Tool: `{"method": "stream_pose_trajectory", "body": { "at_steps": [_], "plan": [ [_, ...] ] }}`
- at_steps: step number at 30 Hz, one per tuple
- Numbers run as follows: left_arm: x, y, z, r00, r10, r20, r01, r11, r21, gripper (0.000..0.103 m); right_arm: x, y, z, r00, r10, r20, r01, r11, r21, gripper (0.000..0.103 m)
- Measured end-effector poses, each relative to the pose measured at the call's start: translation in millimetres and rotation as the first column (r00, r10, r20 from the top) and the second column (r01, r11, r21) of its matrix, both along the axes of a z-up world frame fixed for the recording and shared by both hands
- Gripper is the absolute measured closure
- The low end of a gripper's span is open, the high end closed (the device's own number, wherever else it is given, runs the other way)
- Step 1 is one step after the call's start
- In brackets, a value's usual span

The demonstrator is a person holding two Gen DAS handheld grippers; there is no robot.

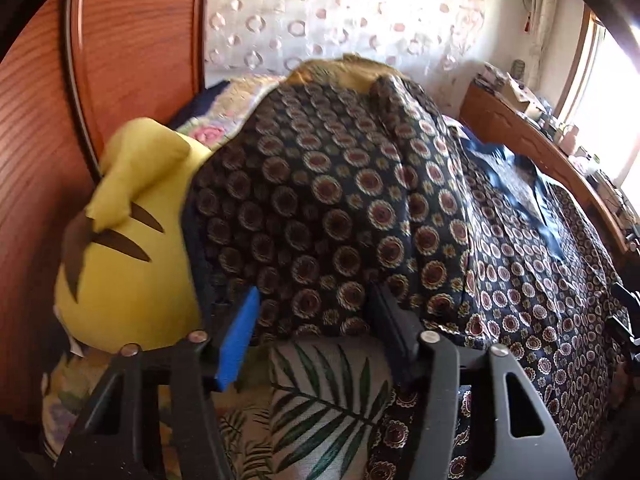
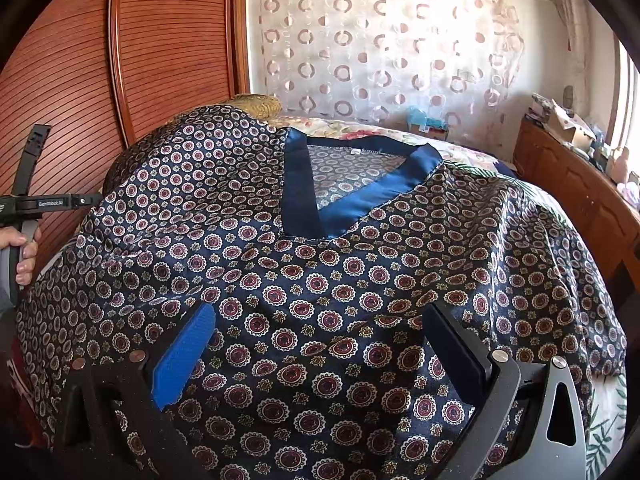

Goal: Fold small clothes
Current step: 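Grasp the garment's side edge with the left gripper and lift it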

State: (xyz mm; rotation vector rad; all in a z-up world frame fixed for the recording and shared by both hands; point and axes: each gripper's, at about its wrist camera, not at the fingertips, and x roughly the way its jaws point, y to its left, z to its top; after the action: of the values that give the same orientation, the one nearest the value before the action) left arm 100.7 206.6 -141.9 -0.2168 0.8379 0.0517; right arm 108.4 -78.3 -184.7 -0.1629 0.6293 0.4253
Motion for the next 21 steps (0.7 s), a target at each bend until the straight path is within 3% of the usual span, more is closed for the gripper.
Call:
{"method": "stream_pose_trajectory", "body": {
  "at_steps": [4, 9, 16, 21],
  "plan": [
    [5, -2, -5, 1.0, 0.002, -0.02, -0.001, 1.0, 0.022, 0.061, 1, 0, -1, 1.0, 0.004, -0.003, -0.004, 1.0, 0.006, 0.0],
    [3, -7, -1, 1.0, -0.001, -0.001, 0.001, 0.996, 0.091, 0.098, 6, -5, -3, 1.0, -0.001, -0.02, 0.002, 0.999, 0.034, 0.0],
    [-15, -18, 45, 0.99, -0.023, 0.139, 0.005, 0.992, 0.127, 0.099, 8, -5, -5, 1.0, 0.0, -0.027, 0.001, 0.999, 0.041, 0.0],
    [-16, -63, 91, 0.964, -0.139, 0.225, 0.104, 0.981, 0.163, 0.099, 10, -4, -6, 0.999, 0.004, -0.037, -0.002, 0.999, 0.039, 0.0]
  ]
}}
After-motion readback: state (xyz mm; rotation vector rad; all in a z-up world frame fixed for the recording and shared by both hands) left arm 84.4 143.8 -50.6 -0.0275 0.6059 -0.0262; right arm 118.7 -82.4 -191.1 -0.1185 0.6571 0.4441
